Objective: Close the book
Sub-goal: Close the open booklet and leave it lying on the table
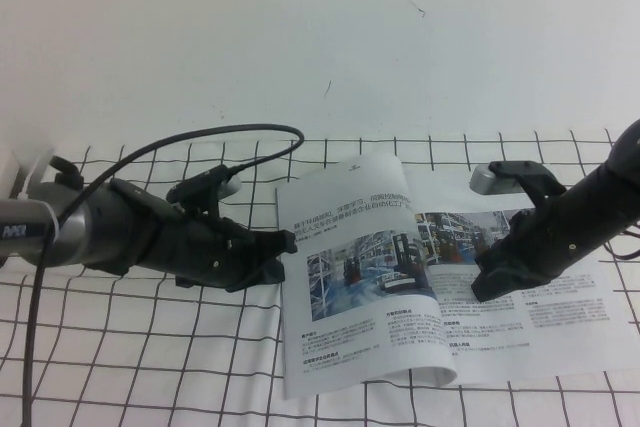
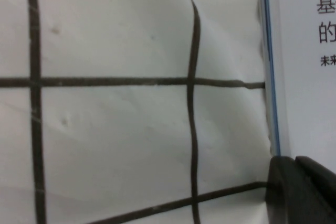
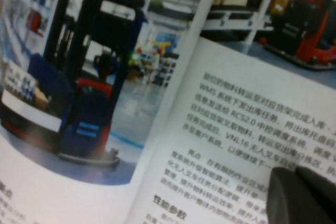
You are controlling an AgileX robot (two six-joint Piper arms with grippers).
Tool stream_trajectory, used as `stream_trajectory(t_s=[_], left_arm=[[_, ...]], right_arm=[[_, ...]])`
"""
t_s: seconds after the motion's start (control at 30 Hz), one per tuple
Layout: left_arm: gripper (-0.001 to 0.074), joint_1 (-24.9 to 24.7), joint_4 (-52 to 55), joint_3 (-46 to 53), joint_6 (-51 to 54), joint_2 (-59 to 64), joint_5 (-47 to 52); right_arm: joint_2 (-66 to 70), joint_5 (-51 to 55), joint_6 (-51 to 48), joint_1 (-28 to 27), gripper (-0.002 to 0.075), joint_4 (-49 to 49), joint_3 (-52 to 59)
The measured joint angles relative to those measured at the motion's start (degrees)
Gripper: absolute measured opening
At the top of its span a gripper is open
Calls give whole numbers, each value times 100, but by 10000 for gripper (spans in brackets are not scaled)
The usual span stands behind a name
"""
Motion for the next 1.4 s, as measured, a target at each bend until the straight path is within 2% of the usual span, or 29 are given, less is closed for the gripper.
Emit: stream_trajectory(t_s=[0.4,0.73,1.0,1.17,1.4], left_arm=[[-4,-536,110,-886,8,245,223],[-4,-593,392,-1441,-33,391,493],[-4,-141,2022,-1491,-1652,236,1195],[-4,-50,3215,-1500,-2698,192,1364],[-4,-52,3481,-1505,-2981,302,1251]], right_arm=[[0,11,0,0,-3,0,0],[0,11,0,0,-3,0,0],[0,11,0,0,-3,0,-4],[0,11,0,0,-3,0,-4],[0,11,8,0,-3,0,-4]])
